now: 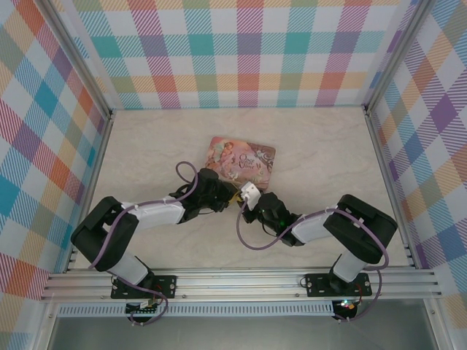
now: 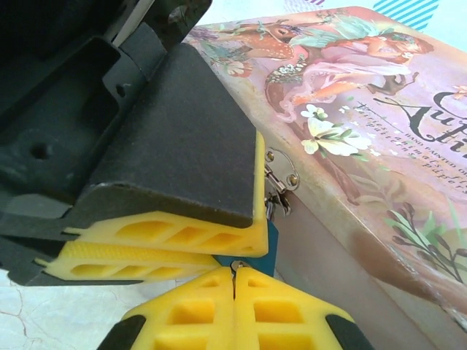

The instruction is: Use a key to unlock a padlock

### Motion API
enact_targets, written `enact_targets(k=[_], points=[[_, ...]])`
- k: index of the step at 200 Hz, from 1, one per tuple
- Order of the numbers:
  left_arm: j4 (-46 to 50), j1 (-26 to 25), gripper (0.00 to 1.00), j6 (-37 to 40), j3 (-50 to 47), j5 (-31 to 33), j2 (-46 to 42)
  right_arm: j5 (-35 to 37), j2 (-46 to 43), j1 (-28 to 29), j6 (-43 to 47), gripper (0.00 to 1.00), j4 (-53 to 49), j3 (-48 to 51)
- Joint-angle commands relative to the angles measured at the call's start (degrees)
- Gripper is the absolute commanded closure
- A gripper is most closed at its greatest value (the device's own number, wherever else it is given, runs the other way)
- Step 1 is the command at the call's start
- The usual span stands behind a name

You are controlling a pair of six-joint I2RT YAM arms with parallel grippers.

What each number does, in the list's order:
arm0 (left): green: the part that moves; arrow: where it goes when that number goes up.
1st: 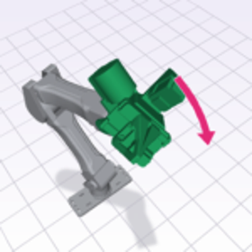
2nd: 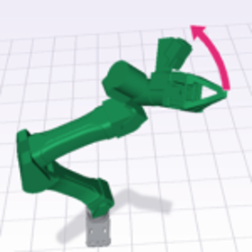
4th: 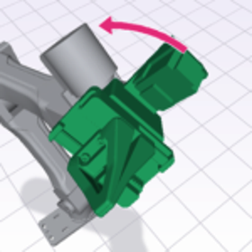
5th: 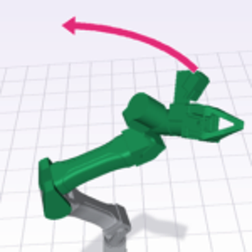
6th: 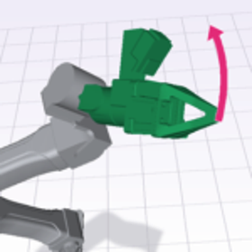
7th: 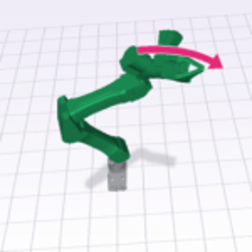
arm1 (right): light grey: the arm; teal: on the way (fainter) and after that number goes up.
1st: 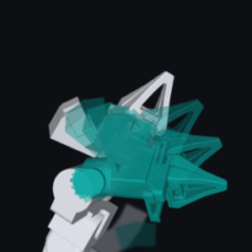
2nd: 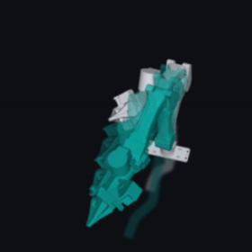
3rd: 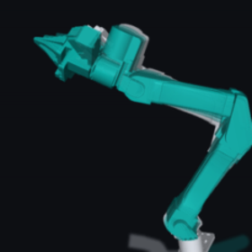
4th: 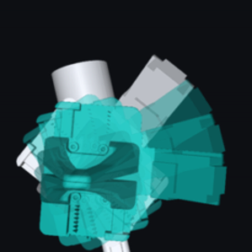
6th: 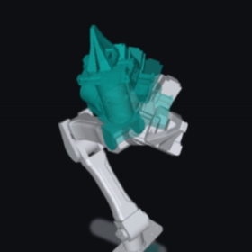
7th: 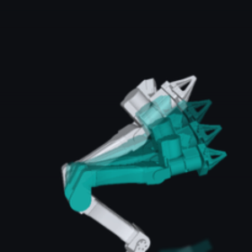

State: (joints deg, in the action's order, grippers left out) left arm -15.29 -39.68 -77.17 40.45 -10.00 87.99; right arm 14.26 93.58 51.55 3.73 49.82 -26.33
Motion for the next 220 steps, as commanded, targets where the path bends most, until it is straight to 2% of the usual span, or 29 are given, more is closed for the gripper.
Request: enact_targets(k=[1,17,66,86,110,137,165,220], points=[[4.5,-0.3,0.71,4.0,2.3,1.2,-4.6,0.8,0.8,-0.7,-2.6,1.00,-1.9,0.5],[8.1,0.2,0.66,6.3,2.6,2.5,-6.8,0.9,0.8,-0.8,-3.5,1.00,-2.3,0.6],[28.0,3.2,0.37,19.1,9.3,8.4,-14.6,0.3,1.2,-1.1,-5.2,1.00,-2.1,0.5],[36.8,7.5,0.27,26.2,13.8,9.6,-16.1,0.5,1.2,-1.1,-5.7,1.00,-1.6,0.6],[41.7,15.5,0.17,34.0,18.7,8.4,-15.6,0.5,1.7,-1.2,-6.6,1.00,-1.2,0.4],[44.4,22.5,0.07,44.2,25.8,4.2,-9.2,0.3,2.4,-1.2,-7.7,1.00,-0.8,0.0],[45.7,25.2,0.00,53.3,35.0,-3.0,2.2,0.4,2.7,-1.2,-7.6,1.00,-1.5,-0.6],[43.3,25.5,0.00,57.0,44.0,-8.2,18.0,0.0,2.5,-1.2,-9.0,1.00,-2.5,-1.1]])
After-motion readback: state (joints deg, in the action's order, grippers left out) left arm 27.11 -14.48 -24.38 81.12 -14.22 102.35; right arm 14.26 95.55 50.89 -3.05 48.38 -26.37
